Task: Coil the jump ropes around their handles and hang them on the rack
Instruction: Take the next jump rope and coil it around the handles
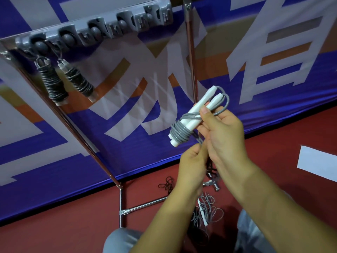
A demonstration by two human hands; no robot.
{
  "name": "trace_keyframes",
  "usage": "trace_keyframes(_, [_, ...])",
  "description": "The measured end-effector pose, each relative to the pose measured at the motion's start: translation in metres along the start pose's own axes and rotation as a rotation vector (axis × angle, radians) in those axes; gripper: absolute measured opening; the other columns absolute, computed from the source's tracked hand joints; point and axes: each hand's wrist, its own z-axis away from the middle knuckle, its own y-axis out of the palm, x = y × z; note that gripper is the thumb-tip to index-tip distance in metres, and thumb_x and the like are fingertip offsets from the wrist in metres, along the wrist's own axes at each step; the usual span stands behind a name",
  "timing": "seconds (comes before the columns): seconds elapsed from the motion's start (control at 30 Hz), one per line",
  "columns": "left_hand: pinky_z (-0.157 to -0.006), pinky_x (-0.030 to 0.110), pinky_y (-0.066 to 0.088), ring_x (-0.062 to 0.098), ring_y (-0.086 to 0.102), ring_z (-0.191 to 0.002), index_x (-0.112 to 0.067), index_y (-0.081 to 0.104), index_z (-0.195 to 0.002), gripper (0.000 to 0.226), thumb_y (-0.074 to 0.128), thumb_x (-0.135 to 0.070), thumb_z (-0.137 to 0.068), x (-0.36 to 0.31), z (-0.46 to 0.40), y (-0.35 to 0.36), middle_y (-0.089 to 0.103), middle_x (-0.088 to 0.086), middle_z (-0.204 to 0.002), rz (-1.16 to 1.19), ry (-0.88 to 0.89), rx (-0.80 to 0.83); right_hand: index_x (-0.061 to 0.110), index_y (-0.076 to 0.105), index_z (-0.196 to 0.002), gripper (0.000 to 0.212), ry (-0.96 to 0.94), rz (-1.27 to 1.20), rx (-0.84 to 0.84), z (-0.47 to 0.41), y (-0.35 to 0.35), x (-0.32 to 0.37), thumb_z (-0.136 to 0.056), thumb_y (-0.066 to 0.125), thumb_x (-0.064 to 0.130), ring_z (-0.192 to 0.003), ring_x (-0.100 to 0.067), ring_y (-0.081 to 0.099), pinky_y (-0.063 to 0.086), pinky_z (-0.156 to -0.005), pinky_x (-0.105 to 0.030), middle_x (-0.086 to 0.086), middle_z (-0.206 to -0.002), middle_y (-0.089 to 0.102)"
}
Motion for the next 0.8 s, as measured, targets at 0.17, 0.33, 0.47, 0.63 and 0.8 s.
trace_keyframes(0.17, [-0.056, 0.018, 0.048, 0.006, 0.058, -0.055, -0.006, 0.063, -0.078, 0.018, 0.054, -0.001, -0.092, -0.013, 0.017, -0.001, 0.065, 0.0, -0.061, -0.06, 0.021, 0.157, 0.016, 0.065, -0.085, 0.012, -0.126, 0.225, 0.034, -0.006, -0.01, 0.001, -0.089, 0.062, 0.005, -0.085, -0.02, 0.071, 0.056, -0.08, -0.034, -0.002, -0.079, 0.072])
trace_keyframes(0.33, [-0.073, 0.025, 0.055, 0.016, 0.065, -0.07, -0.004, 0.067, -0.098, 0.012, 0.058, -0.002, -0.091, -0.026, 0.03, -0.011, 0.07, 0.008, -0.074, -0.16, 0.049, 0.195, 0.02, 0.064, -0.082, 0.016, -0.174, 0.355, 0.106, -0.015, -0.017, 0.012, -0.089, 0.063, 0.005, -0.081, -0.017, 0.07, 0.056, -0.081, -0.036, 0.002, -0.074, 0.071])
trace_keyframes(0.47, [-0.064, 0.021, 0.05, 0.01, 0.062, -0.062, -0.009, 0.066, -0.091, 0.01, 0.058, -0.013, -0.093, -0.042, 0.038, -0.016, 0.064, 0.0, -0.061, -0.334, 0.131, 0.172, 0.021, 0.065, -0.083, 0.016, -0.167, 0.434, 0.161, -0.017, -0.02, 0.017, -0.089, 0.063, 0.006, -0.08, -0.016, 0.069, 0.056, -0.081, -0.038, 0.002, -0.073, 0.071])
trace_keyframes(0.63, [-0.053, 0.022, 0.047, 0.014, 0.062, -0.055, 0.003, 0.065, -0.091, 0.027, 0.057, -0.022, -0.093, -0.057, 0.041, -0.03, 0.046, 0.004, -0.058, -0.514, 0.197, 0.129, 0.024, 0.067, -0.08, 0.018, -0.211, 0.614, 0.24, -0.016, -0.02, 0.021, -0.087, 0.065, 0.007, -0.08, -0.021, 0.071, 0.056, -0.083, -0.048, -0.001, -0.074, 0.072])
trace_keyframes(0.8, [-0.048, 0.012, 0.041, -0.001, 0.055, -0.045, -0.023, 0.07, -0.075, 0.015, 0.064, -0.023, -0.089, -0.08, 0.038, -0.047, 0.059, -0.008, -0.05, -0.708, 0.303, 0.045, 0.01, 0.067, -0.086, 0.003, -0.184, 0.806, 0.353, -0.018, -0.019, 0.023, -0.086, 0.067, 0.013, -0.083, -0.04, 0.067, 0.054, -0.076, -0.056, -0.023, -0.081, 0.069])
